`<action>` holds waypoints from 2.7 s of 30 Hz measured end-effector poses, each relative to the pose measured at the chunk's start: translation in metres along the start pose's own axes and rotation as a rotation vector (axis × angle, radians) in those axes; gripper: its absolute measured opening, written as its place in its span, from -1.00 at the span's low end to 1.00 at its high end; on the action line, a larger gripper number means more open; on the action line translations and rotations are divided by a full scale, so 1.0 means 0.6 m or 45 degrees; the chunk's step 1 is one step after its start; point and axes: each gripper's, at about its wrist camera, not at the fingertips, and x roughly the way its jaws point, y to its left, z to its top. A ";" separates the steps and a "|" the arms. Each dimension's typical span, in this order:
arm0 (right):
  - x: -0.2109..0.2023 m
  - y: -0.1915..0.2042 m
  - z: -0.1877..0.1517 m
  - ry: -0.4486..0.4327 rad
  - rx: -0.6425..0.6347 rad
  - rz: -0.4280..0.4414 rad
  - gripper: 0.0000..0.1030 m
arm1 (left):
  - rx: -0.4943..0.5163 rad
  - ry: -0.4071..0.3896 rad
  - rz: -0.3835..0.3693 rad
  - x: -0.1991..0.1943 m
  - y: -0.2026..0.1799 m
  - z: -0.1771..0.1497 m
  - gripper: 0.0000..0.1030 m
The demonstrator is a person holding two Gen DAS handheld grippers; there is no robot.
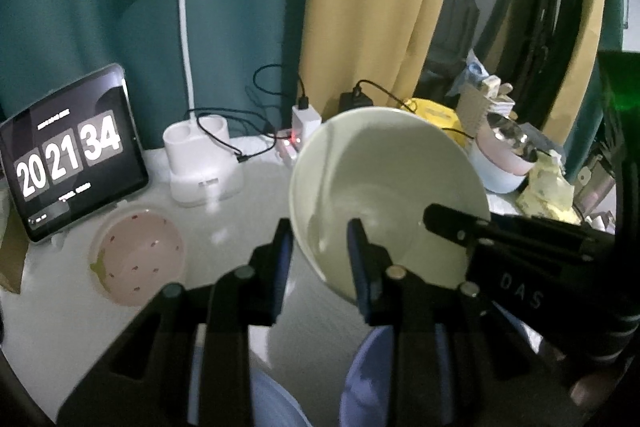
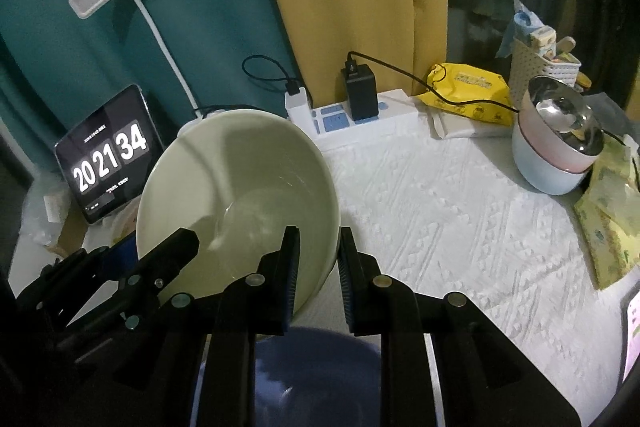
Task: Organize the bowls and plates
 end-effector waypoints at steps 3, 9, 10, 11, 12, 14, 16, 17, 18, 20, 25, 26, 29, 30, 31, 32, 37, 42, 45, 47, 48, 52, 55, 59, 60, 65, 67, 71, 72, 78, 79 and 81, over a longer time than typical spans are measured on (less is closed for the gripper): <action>-0.015 0.004 -0.004 -0.012 -0.002 -0.001 -0.61 | 0.003 -0.014 -0.005 -0.014 -0.002 -0.003 -0.45; -0.044 0.006 -0.017 -0.029 -0.002 0.000 -0.61 | 0.008 -0.032 -0.015 -0.040 -0.009 -0.013 -0.45; -0.048 0.006 -0.020 -0.030 -0.001 0.000 -0.61 | 0.010 -0.034 -0.016 -0.044 -0.010 -0.015 -0.45; -0.052 0.006 -0.023 -0.031 -0.001 -0.001 -0.61 | 0.012 -0.035 -0.016 -0.048 -0.012 -0.017 -0.45; -0.056 0.006 -0.026 -0.031 -0.002 -0.002 -0.61 | 0.014 -0.036 -0.017 -0.051 -0.014 -0.019 -0.45; -0.065 0.006 -0.033 -0.033 0.000 -0.003 -0.61 | 0.018 -0.037 -0.020 -0.058 -0.017 -0.024 -0.45; -0.074 0.007 -0.039 -0.038 0.001 -0.006 -0.61 | 0.024 -0.043 -0.022 -0.067 -0.021 -0.029 -0.45; -0.077 0.007 -0.042 -0.040 0.003 -0.005 -0.61 | 0.025 -0.044 -0.024 -0.069 -0.023 -0.031 -0.45; -0.080 0.007 -0.045 -0.041 0.005 -0.006 -0.61 | 0.027 -0.044 -0.026 -0.073 -0.025 -0.035 -0.45; -0.087 0.005 -0.052 -0.041 0.011 -0.006 -0.61 | 0.030 -0.043 -0.028 -0.077 -0.029 -0.040 -0.45; -0.101 0.002 -0.071 -0.040 0.025 -0.009 -0.61 | 0.040 -0.036 -0.036 -0.087 -0.039 -0.055 -0.45; -0.103 0.002 -0.075 -0.040 0.027 -0.010 -0.61 | 0.042 -0.034 -0.036 -0.089 -0.040 -0.059 -0.45; -0.109 -0.003 -0.088 -0.034 0.039 -0.012 -0.61 | 0.046 -0.024 -0.042 -0.093 -0.047 -0.070 -0.45; -0.110 -0.004 -0.092 -0.032 0.042 -0.013 -0.61 | 0.047 -0.020 -0.043 -0.094 -0.049 -0.074 -0.45; -0.111 -0.006 -0.096 -0.030 0.044 -0.015 -0.61 | 0.048 -0.017 -0.043 -0.095 -0.051 -0.077 -0.45; -0.113 -0.008 -0.101 -0.025 0.048 -0.015 -0.60 | 0.049 -0.014 -0.044 -0.096 -0.052 -0.080 -0.45; -0.118 -0.015 -0.119 -0.015 0.060 -0.018 -0.61 | 0.053 0.010 -0.046 -0.100 -0.060 -0.098 -0.45; -0.116 -0.024 -0.140 0.005 0.075 -0.017 -0.61 | 0.055 0.040 -0.040 -0.097 -0.065 -0.115 -0.45; -0.113 -0.028 -0.151 0.019 0.079 -0.017 -0.60 | 0.053 0.061 -0.039 -0.093 -0.067 -0.124 -0.45; -0.111 -0.032 -0.158 0.029 0.085 -0.015 -0.61 | 0.060 0.073 -0.035 -0.090 -0.069 -0.130 -0.45; -0.110 -0.033 -0.159 0.032 0.085 -0.014 -0.61 | 0.063 0.077 -0.033 -0.089 -0.071 -0.132 -0.45; -0.106 -0.038 -0.168 0.047 0.090 -0.012 -0.61 | 0.068 0.100 -0.030 -0.082 -0.073 -0.142 -0.45; -0.099 -0.042 -0.175 0.066 0.090 -0.012 -0.61 | 0.069 0.120 -0.022 -0.076 -0.075 -0.149 -0.45; -0.089 -0.044 -0.180 0.097 0.083 -0.012 -0.61 | 0.077 0.153 -0.012 -0.067 -0.075 -0.157 -0.45; -0.086 -0.044 -0.182 0.104 0.082 -0.012 -0.61 | 0.081 0.161 -0.008 -0.065 -0.076 -0.160 -0.45; -0.077 -0.047 -0.189 0.129 0.082 -0.019 -0.61 | 0.092 0.200 0.002 -0.058 -0.081 -0.170 -0.45; -0.076 -0.047 -0.190 0.131 0.077 -0.024 -0.61 | 0.098 0.207 0.008 -0.055 -0.083 -0.172 -0.45; -0.076 -0.044 -0.189 0.132 0.055 -0.037 -0.61 | 0.100 0.213 0.017 -0.056 -0.085 -0.173 -0.45; -0.076 -0.043 -0.189 0.134 0.049 -0.040 -0.61 | 0.101 0.213 0.016 -0.055 -0.085 -0.172 -0.43; -0.073 -0.044 -0.189 0.145 0.029 -0.060 -0.59 | 0.117 0.183 0.025 -0.066 -0.088 -0.172 -0.41; -0.072 -0.044 -0.189 0.144 0.025 -0.059 -0.57 | 0.116 0.182 0.020 -0.067 -0.088 -0.172 -0.41; -0.078 -0.038 -0.187 0.118 -0.007 -0.046 -0.55 | 0.121 0.177 0.027 -0.069 -0.089 -0.172 -0.41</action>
